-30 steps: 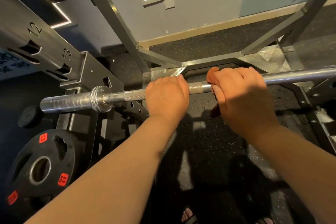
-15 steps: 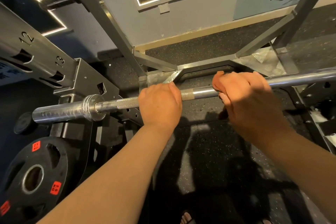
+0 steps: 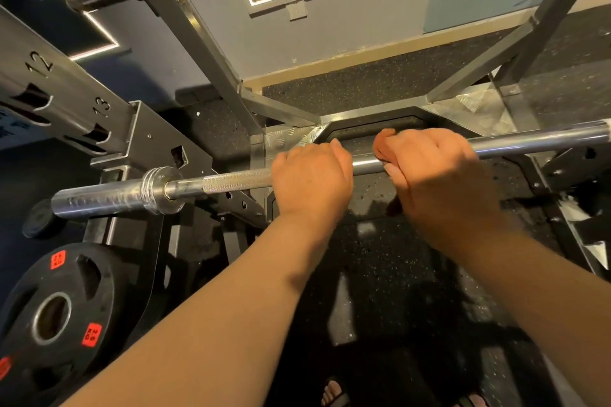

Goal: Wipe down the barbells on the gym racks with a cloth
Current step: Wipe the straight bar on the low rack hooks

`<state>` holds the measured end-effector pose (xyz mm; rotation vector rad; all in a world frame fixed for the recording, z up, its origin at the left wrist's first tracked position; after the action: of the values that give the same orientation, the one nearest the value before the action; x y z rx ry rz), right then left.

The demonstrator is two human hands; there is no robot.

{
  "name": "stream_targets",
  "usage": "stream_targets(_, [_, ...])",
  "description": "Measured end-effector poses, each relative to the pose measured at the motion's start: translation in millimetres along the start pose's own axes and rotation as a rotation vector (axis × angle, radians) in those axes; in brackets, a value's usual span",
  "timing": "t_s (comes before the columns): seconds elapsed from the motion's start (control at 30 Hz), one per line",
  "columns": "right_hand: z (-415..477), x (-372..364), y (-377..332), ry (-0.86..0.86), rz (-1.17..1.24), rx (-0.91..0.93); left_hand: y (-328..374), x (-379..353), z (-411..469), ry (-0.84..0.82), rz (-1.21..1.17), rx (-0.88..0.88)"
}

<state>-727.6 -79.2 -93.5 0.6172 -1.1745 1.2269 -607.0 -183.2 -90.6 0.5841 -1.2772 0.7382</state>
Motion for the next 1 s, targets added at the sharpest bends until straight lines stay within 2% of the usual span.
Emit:
stream_targets(0.13, [-2, -2, -18, 0.097, 0.070, -0.174, 16, 0, 2, -0.008, -0.075, 0.023])
stream_targets(0.3, [-3, 5, 10, -0.096, 0.053, 0.119, 13, 0, 0, -0.010, -0.016, -0.023])
stream_targets(0.4, [-6, 6, 39, -0.136, 0.010, -0.017, 16, 2, 0, 0.003, 0.007, -0.036])
stream_targets(0.53, [-12, 6, 19, -0.017, 0.013, -0.137, 16, 4, 2, 0.021, 0.052, -0.001])
stream_targets(0.6, [-14, 3, 7, 0.007, -0.005, -0.119, 18, 2, 3, -0.041, 0.108, -0.017])
stream_targets(0.7, [-8, 3, 16, 0.023, 0.009, 0.021, 21, 2, 7, -0.126, 0.192, -0.087])
stream_targets(0.77, [-1, 3, 31, -0.050, -0.017, 0.089, 20, 2, 12, -0.166, 0.209, -0.122])
stream_targets(0.87, [-2, 0, 47, -0.138, -0.099, 0.011, 20, 3, 16, -0.168, 0.215, -0.126])
stream_targets(1.0, [-5, 10, 31, 0.065, 0.091, -0.142, 20, 1, 15, -0.144, 0.210, -0.124])
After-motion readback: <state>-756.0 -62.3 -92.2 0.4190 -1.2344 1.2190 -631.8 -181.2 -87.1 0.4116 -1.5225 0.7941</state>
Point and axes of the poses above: each hand's wrist, its own z-axis towards the middle knuckle, its own x-axis out of the back of the hand, y = z × x, the point moved 6 cm from there along z, towards the middle knuckle, and after that the axes turned 11 degrees about -x, right-handed, at the moved point
